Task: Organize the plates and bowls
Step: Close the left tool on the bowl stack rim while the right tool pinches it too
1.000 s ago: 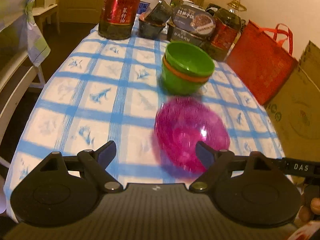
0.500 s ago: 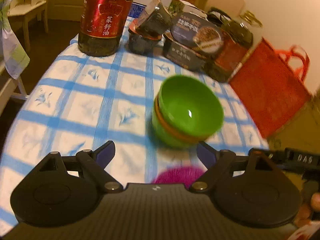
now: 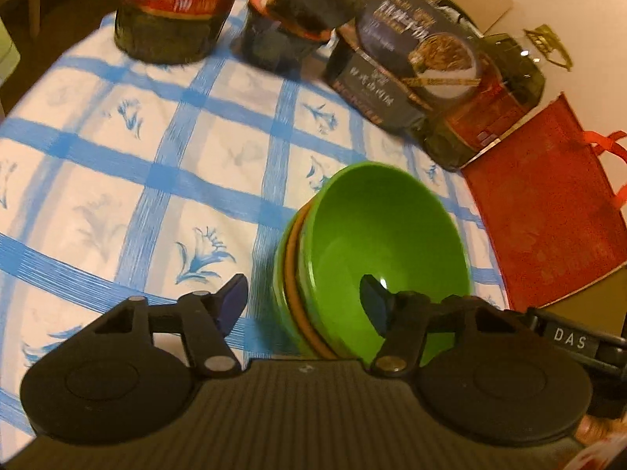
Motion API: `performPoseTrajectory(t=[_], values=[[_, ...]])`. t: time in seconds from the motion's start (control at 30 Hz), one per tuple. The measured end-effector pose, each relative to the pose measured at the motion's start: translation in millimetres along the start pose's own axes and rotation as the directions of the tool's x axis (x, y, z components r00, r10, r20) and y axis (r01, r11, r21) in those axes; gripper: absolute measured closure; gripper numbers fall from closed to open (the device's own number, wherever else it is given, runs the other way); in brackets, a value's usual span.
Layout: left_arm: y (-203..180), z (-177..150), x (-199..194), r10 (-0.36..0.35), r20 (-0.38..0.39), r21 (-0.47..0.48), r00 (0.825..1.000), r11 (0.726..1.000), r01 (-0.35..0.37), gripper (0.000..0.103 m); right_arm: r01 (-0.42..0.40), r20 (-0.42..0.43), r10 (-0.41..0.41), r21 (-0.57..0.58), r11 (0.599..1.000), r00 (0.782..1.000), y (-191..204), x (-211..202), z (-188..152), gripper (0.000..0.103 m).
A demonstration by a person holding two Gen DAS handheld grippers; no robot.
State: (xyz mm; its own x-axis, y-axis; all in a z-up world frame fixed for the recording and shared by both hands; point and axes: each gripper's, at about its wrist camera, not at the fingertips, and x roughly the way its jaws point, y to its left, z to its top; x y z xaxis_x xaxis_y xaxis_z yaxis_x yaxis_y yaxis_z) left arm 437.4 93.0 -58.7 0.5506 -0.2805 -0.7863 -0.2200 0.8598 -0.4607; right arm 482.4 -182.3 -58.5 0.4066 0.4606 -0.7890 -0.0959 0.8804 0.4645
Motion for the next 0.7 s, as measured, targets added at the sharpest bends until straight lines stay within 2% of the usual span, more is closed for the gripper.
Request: performPoseTrajectory(t=[0.13,0.27,0.37,0.43,0.53,0.7], values=[[4,1,14,-0.016,-0.028,-0.018,0.999,1.000,0.016,0.060,0.020,-0.017,-0.020,-0.013,1.000,1.000,-2,15,4,0.034],[1,2,21,-0.018,-0.032,-0.001,0.999,1.000,0.018,0.063,0.025,-0.041,-0.025,-0.016,1.000,0.999,-4,27,5,0.041],[-1,2,25,-0.005,-0.043,0.021,0.999,1.000,0.006,0.065,0.024,-0.062,-0.025,-0.019,1.000,0.998,-4,36,4,0.049],[-2,2,27,0.009,-0.046,0.036,0.999,0.999,-0.008,0.070,0.019,-0.076,-0.019,-0.006,1.000,0.997,-6,40,3,0.061],[-3,2,27,0.025,-0.048,0.052,0.999,0.998,-0.023,0.076,0.002,-0.074,-0.001,0.013,1.000,0.997,-9,42,2,0.071],[-7,0,26,0.049,-0.046,0.086,0.998,0.995,-0.045,0.077,0.026,-0.068,-0.026,-0.001,1.000,0.997,-3,41,1,0.073]])
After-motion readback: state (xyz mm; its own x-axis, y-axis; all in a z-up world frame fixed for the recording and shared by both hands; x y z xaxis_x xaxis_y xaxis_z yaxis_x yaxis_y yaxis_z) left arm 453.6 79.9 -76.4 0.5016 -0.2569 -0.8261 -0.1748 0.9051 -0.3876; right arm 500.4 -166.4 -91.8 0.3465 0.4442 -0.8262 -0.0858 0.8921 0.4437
